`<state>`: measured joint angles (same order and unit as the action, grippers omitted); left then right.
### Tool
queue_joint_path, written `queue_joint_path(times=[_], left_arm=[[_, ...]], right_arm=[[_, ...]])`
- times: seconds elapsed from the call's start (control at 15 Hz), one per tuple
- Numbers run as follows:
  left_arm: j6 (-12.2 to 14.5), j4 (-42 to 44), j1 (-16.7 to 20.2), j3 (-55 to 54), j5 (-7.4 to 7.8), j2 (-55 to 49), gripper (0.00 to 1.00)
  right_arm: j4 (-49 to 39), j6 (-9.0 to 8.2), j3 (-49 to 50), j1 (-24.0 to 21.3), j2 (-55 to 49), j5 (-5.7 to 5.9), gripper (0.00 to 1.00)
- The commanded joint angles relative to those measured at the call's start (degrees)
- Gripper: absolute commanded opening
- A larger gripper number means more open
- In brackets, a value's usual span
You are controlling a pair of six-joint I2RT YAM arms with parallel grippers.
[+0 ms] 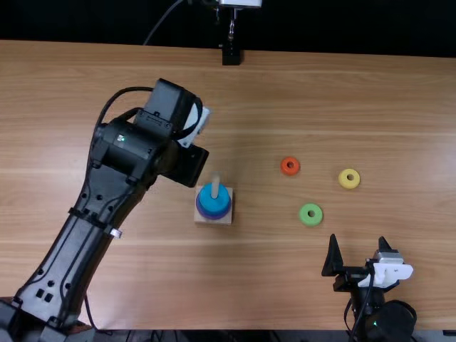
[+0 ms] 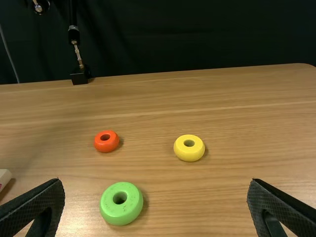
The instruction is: Build the Hanoi tower: stack the rings onto the peg from bottom to top in this color order: purple, dark blue, light blue, dark green, light green, yellow, orange.
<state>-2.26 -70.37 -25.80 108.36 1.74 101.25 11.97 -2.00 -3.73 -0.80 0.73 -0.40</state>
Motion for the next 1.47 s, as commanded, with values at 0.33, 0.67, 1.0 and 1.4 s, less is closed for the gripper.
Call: queue_joint_path(times=[0.33,0.67,1.0,1.4], left_arm=[[-4.28,-0.08,-4.87,2.74,0.69,3.34,0.00],[-4.28,0.02,-6.54,2.56,0.79,5.10,0.00],[-4.17,0.02,-7.16,2.30,0.79,5.71,0.00],[-4.28,-0.08,-8.04,0.10,0.79,5.62,0.00]], right_arm=[[3.81,-0.11,2.76,-0.26,-0.73,0.51,1.00],[3.81,0.00,2.85,-0.26,-0.73,0.51,1.00],[3.81,0.00,2.76,-0.26,-0.73,0.51,1.00],[3.81,-0.11,2.85,-0.26,-0.73,0.51,1.00]])
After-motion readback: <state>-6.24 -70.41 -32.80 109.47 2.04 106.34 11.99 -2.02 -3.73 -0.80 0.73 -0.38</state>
